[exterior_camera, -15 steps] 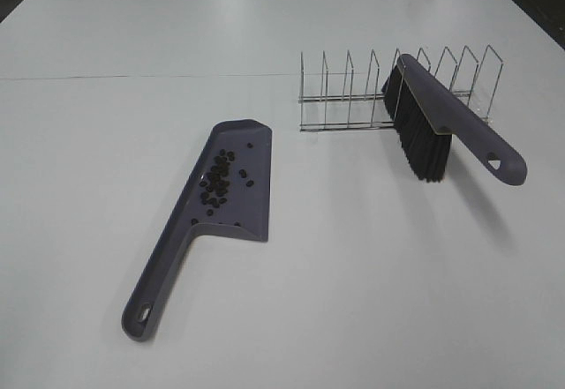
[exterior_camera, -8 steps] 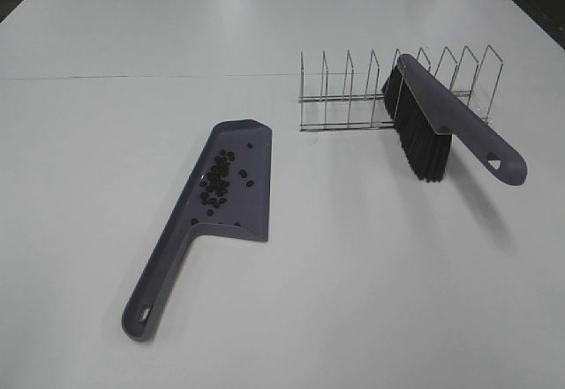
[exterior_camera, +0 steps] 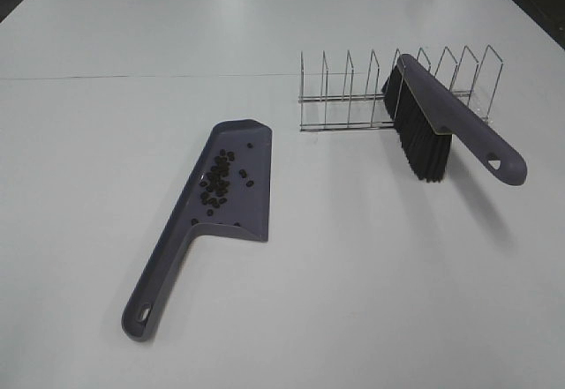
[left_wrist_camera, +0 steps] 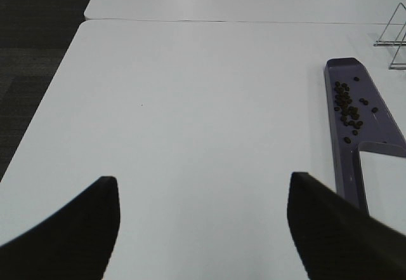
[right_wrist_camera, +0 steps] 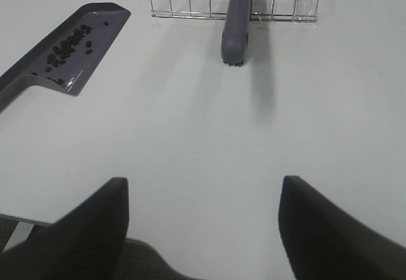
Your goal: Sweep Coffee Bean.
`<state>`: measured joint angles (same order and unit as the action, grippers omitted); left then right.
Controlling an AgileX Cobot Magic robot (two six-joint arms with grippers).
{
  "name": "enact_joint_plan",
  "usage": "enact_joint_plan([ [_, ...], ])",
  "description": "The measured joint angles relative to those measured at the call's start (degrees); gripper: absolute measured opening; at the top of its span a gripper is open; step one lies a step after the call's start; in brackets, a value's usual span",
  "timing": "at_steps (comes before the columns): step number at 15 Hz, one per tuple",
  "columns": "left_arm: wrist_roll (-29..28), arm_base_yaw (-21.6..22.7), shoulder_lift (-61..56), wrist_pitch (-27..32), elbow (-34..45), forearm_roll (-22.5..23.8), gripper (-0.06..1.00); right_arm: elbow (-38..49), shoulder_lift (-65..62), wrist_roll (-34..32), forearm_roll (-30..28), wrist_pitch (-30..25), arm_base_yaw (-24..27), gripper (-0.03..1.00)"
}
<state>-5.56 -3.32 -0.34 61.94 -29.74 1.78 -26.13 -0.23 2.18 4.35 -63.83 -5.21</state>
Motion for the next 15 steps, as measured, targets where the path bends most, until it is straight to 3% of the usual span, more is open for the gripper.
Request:
enact_joint_plan([
  [5, -0.7, 0.0, 0.0, 0.0, 0.0, 0.0, 0.67, 0.0, 0.0, 0.0, -0.3, 0.0, 0.0, 0.6],
  [7, 2.8, 0.0, 0.0, 0.0, 0.0, 0.0, 0.68, 0.0, 0.0, 0.0, -0.5, 0.0, 0.0, 0.6],
  [15, 4.1, 0.3, 0.0, 0.0, 0.0, -0.1, 0.68, 0.0, 0.0, 0.0, -0.5, 0.0, 0.0, 0.6],
])
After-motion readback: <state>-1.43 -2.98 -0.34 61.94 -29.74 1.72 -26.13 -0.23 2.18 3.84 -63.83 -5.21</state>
